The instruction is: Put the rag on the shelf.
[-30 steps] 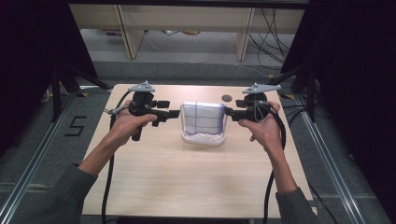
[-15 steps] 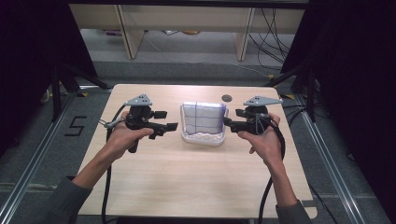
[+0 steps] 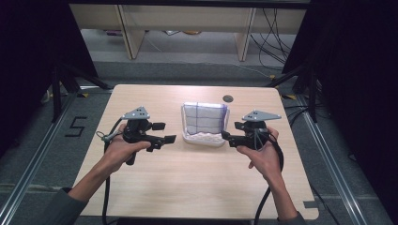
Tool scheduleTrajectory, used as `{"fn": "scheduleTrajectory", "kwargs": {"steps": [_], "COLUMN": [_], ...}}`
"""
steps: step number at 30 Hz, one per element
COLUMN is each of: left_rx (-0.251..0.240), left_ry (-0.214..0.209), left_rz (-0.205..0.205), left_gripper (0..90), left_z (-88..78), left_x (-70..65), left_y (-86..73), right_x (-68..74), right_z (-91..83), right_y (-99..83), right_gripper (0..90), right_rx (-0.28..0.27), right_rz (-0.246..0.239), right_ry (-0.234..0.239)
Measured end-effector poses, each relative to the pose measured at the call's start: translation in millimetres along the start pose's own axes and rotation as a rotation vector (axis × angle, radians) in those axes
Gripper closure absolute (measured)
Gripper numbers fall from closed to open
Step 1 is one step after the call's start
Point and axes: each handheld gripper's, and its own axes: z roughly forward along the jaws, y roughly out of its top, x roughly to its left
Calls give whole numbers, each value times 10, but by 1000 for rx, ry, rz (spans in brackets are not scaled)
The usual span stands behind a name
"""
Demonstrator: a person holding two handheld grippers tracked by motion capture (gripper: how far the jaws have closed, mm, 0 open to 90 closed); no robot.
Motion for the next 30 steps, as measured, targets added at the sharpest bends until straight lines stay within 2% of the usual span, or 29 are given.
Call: {"fn": "scheduleTrajectory", "kwargs": {"steps": [1,4,5,10,12,15,16,17,18,19,21,24,25,27,29,30], "left_rx": [4,-3,-1,2,5,22,30,31,31,43,49,50,56,63,70,70], "left_ry": [8,8,3,3,-1,2,-6,1,-8,-2,9,10,9,21,27,33], "left_rz": [-5,-8,-4,-11,-11,-3,-1,2,0,4,12,14,19,23,21,23], "left_gripper": [264,264,263,261,260,257,255,254,253,252,250,248,248,248,248,248], "left_z": [-2,-3,-10,-41,-43,-31,-28,-25,-20,-27,-38,-56,-63,-75,-92,-98], "left_x": [-11,-25,-25,-55,-68,-95,-103,-118,-127,-139,-156,-173,-177,-188,-199,-203], "left_y": [-22,-81,-96,-180,-226,-320,-352,-385,-417,-446,-506,-607,-646,-732,-811,-849], "right_x": [20,21,39,73,104,115,141,144,170,172,200,229,251,281,291,312], "right_z": [-2,42,51,91,95,105,112,116,130,141,159,191,192,203,203,194], "right_y": [-25,-83,-106,-179,-209,-262,-287,-308,-332,-353,-382,-416,-427,-460,-509,-528], "right_gripper": [362,361,361,349,343,331,328,321,322,321,321,321,321,321,321,321], "right_rx": [7,10,11,30,20,21,27,33,32,33,47,56,61,57,59,64], "right_rz": [18,1,17,11,34,-1,23,16,33,16,14,-13,8,10,-8,5], "right_ry": [1,4,-3,16,24,11,21,15,33,24,31,39,47,49,50,47]}}
